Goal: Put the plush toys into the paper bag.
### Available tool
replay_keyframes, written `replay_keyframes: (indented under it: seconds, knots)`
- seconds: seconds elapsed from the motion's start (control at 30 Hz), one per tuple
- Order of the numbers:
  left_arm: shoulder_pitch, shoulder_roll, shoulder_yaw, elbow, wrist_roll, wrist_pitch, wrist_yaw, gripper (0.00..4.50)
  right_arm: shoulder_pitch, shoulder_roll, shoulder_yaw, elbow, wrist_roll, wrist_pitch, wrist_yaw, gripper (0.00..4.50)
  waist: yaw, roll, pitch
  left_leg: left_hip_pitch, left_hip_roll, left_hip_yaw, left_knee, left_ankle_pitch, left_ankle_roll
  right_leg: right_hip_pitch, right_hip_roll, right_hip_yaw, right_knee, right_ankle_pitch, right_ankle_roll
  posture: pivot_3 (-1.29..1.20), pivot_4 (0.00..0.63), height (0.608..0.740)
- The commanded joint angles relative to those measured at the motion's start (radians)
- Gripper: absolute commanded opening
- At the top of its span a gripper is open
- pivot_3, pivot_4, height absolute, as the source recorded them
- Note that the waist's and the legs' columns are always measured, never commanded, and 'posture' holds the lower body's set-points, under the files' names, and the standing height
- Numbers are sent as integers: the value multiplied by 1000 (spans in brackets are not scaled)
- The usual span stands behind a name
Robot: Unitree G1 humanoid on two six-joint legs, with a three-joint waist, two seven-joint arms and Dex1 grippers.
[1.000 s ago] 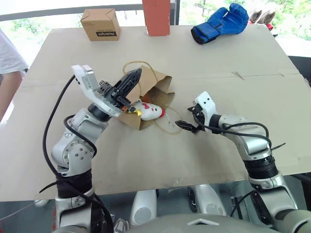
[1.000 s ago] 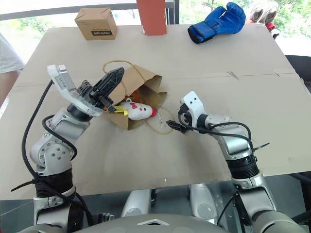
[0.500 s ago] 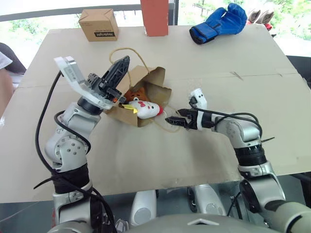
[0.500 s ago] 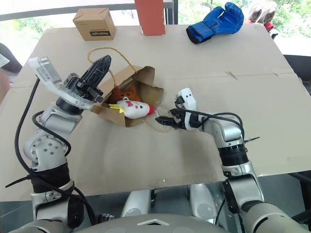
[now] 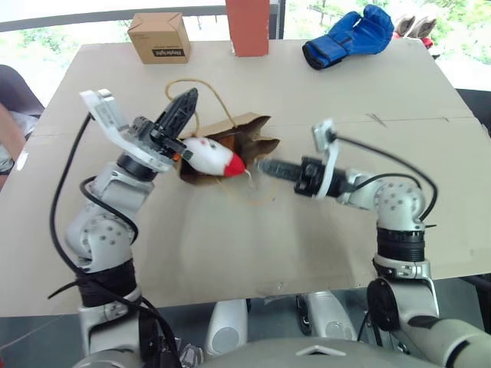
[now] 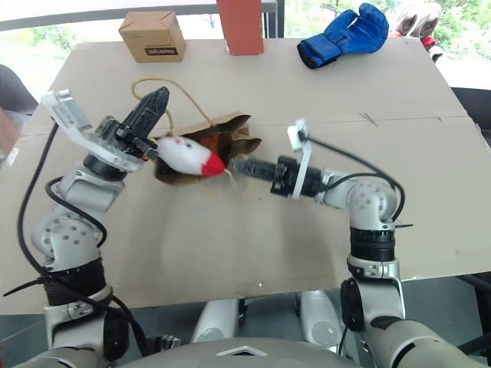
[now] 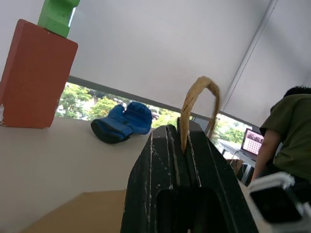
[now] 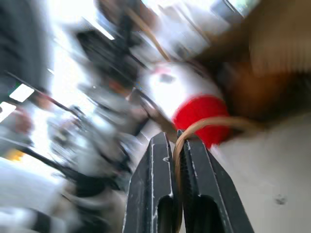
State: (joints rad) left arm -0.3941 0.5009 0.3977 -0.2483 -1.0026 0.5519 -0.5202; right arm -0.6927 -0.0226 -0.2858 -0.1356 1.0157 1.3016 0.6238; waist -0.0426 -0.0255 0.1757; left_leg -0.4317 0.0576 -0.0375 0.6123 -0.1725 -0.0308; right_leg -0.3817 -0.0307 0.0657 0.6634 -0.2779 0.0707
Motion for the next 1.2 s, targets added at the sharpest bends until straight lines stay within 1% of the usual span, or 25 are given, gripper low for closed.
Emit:
replay_keyframes:
  seconds: [0.03,0.1,0.2,0.3,0.37,0.4,0.5,0.53,0.6,0.67,0.7,0.77,0.8,0.87,0.93,0.97,1.03,1.07,1.13,1.17,1.2]
  knots:
    - [-63,111,44,69,-18,61,-37,0,-74,-3,-92,-45,201,54,-142,59,0,0,0,0,0,0,0,0,0,0,0,0,-1,0,0,0,150,740]
    - [-104,174,34,133,10,92,-60,0,-76,-40,-100,-48,230,79,-193,59,0,0,0,0,0,0,-1,0,0,0,0,0,-1,0,0,0,150,740]
    - [-148,225,25,198,11,154,-54,0,-33,-108,-79,-41,235,111,-255,59,7,0,0,-1,-1,0,-1,0,0,0,-1,0,-3,0,0,0,150,740]
    - [-169,233,21,213,23,154,-88,0,-17,-139,-84,-44,303,106,-294,59,2,0,0,-2,-1,3,-2,0,0,-1,-2,1,-3,0,0,0,150,740]
    - [-173,239,15,216,40,157,-102,0,7,-188,-62,-83,297,116,-303,59,1,0,0,-3,-1,2,-2,0,0,-3,-2,1,-2,0,0,0,150,740]
    - [-174,237,17,223,39,170,-93,0,2,-191,-73,-77,340,105,-330,59,1,0,0,-3,-1,2,-2,0,0,-4,-2,1,-2,0,0,0,150,740]
    - [-158,259,-26,207,87,170,-129,0,-17,-218,-45,-89,366,91,-362,59,-3,0,0,-2,0,3,-4,0,0,-4,-1,2,-2,0,0,0,150,740]
    - [-202,262,-13,226,78,169,-131,0,-27,-212,-50,-86,404,67,-393,59,-2,0,0,-2,0,3,-4,0,0,-4,-1,2,-2,0,0,0,150,740]
    - [-302,284,9,310,80,171,-132,0,-77,-197,-60,-77,535,-2,-459,59,0,-1,1,-3,0,3,-4,0,0,-5,-1,2,-2,0,0,0,150,740]
    - [-328,313,-11,346,101,180,-177,0,-73,-211,-29,-83,509,-16,-456,59,-1,-2,2,-7,0,2,-4,0,0,-10,0,2,-1,0,0,0,150,740]
    - [-331,314,-15,353,107,180,-187,0,-68,-219,-14,-89,509,-23,-456,59,-2,-2,1,-7,0,2,-3,0,0,-10,0,3,-1,0,0,0,150,740]
    - [-337,299,-10,355,103,181,-187,0,-82,-209,-1,-88,596,-71,-494,59,-1,-2,1,-7,-1,4,-4,0,1,-10,-1,4,-2,0,0,0,150,740]
    - [-344,284,-3,347,95,182,-175,0,-84,-208,8,-83,613,-87,-510,59,-1,-2,1,-7,-1,4,-4,0,1,-10,-1,5,-2,0,0,0,150,740]
    - [-352,245,0,319,73,201,-142,0,-85,-215,32,-75,607,-111,-528,59,4,-2,1,-8,-1,3,-5,0,1,-11,-1,4,-1,0,0,0,150,740]
    - [-319,204,-42,280,91,205,-147,0,-86,-207,54,-41,582,-140,-535,59,3,-2,1,-8,-1,3,-5,0,1,-11,-1,3,-1,0,0,0,150,740]
    - [-293,182,-79,268,124,191,-155,0,-76,-197,70,-3,542,-155,-540,59,3,-2,1,-8,-1,3,-4,0,1,-11,-1,3,-1,0,0,0,150,740]
    - [-265,161,-135,254,175,166,-176,0,-46,-203,130,50,406,-178,-537,59,2,-2,0,-8,-1,4,-4,0,1,-11,-1,4,-1,0,0,0,150,740]
    - [-263,157,-143,251,184,160,-185,0,-39,-210,153,54,360,-187,-527,59,3,-3,0,-8,-1,4,-4,0,1,-11,-1,4,-1,0,0,0,150,740]
    - [-275,150,-139,255,189,156,-188,0,-37,-211,166,40,317,-210,-502,59,2,-3,1,-8,-1,3,-4,0,0,-12,0,4,0,0,0,0,150,740]
    - [-282,149,-139,266,205,140,-184,0,-39,-204,152,47,324,-217,-507,59,2,-2,1,-11,0,3,-3,0,0,-15,0,4,0,0,0,0,150,740]
    - [-282,144,-127,269,180,155,-198,0,-33,-219,162,39,268,-245,-481,59,1,-2,1,-15,0,2,-1,0,0,-18,0,4,1,0,0,0,150,740]
